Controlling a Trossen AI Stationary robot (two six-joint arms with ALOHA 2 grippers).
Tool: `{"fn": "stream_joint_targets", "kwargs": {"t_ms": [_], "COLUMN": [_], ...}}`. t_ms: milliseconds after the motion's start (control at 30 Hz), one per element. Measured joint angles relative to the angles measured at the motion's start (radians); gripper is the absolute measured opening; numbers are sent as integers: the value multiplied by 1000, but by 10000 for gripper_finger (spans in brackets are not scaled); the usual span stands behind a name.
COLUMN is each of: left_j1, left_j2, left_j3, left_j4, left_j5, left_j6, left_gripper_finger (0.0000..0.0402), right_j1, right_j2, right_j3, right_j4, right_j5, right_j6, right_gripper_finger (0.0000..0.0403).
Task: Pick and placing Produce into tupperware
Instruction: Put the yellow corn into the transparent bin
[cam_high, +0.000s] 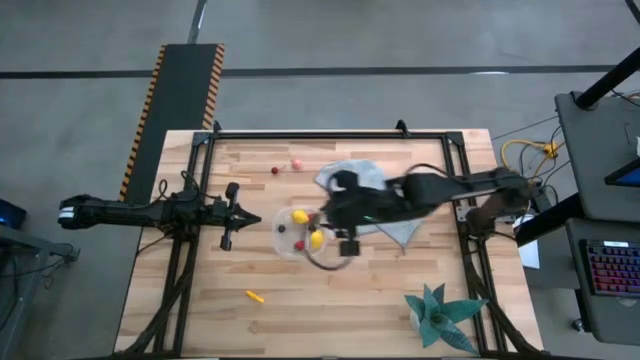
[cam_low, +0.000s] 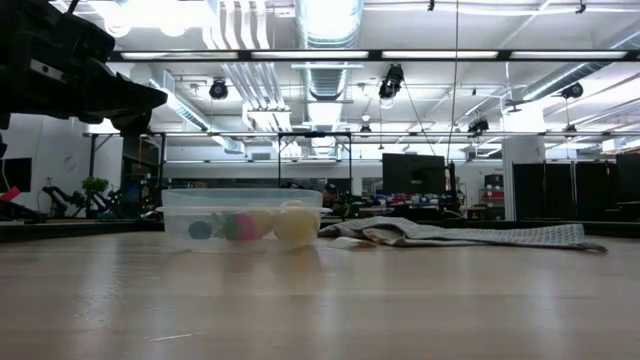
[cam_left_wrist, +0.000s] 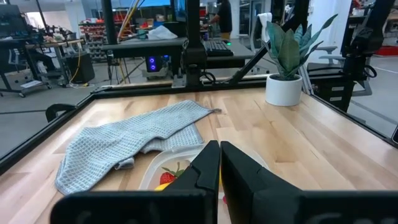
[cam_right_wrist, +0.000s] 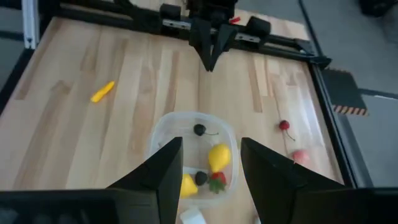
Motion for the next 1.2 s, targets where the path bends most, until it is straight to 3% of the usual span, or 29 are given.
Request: {"fn": "stream_joint_targets", "kwargs": {"t_ms": [267,667,867,1133,1200], "left_j1": [0,0,0,0,0], "left_j2": [1,1,1,2,2], "left_j3": [0,0,0,0,0], "left_j4": [25,29,29,27,28], "left_j5": [0,-1,-4,-26,-31], "left_j6": [0,0,0,10,33], "left_gripper_finger": [0,0,0,0,0], "right_j1": [105,148,146,125,99], "right_j2": [-361,-788,-1044,-1319,-1362], "right_j3": [-502,-1184,-1342,-1432,-1457], "right_j4": [313,949,978,849,848], "right_j5": [64,53,111,100,46], "right_j6": [61,-57,-111,-136,-137], "right_gripper_finger": [155,140,122,87,78]}}
